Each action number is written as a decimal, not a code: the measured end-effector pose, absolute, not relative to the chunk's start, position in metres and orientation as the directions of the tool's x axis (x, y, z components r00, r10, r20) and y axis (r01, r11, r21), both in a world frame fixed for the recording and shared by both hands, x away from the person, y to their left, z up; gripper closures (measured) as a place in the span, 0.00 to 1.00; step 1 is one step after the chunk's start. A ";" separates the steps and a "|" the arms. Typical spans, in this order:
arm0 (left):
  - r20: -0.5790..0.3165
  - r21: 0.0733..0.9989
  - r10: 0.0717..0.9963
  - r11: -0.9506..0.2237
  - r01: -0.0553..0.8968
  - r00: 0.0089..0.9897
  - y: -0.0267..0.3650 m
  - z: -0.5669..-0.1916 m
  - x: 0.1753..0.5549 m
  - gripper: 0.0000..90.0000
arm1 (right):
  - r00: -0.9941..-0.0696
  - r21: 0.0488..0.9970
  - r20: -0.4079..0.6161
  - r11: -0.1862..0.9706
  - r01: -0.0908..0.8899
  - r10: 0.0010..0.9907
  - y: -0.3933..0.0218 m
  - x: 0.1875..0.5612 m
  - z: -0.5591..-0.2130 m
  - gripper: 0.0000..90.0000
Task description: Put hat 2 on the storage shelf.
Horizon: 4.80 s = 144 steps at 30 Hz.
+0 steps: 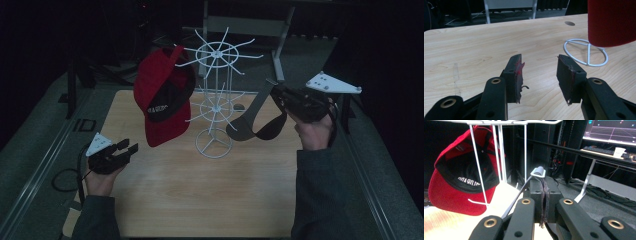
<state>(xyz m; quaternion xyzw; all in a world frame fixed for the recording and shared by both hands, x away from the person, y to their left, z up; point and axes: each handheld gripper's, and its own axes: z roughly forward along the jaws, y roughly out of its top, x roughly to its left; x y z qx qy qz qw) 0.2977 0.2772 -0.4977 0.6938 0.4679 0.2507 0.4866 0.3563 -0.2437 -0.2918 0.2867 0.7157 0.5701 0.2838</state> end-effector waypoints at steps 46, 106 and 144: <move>-0.107 0.906 0.886 -0.099 0.411 0.451 0.272 -0.499 0.300 0.62 | -0.677 0.988 -0.095 0.155 0.028 0.729 -0.238 0.358 -0.246 0.97; -0.108 0.906 0.885 -0.100 0.411 0.453 0.273 -0.499 0.300 0.62 | -0.707 0.981 -0.084 0.182 0.064 0.702 -0.214 0.382 -0.233 0.97; -0.109 0.907 0.886 -0.096 0.410 0.450 0.274 -0.499 0.300 0.61 | -0.696 0.978 -0.077 0.190 0.087 0.714 -0.204 0.396 -0.234 0.95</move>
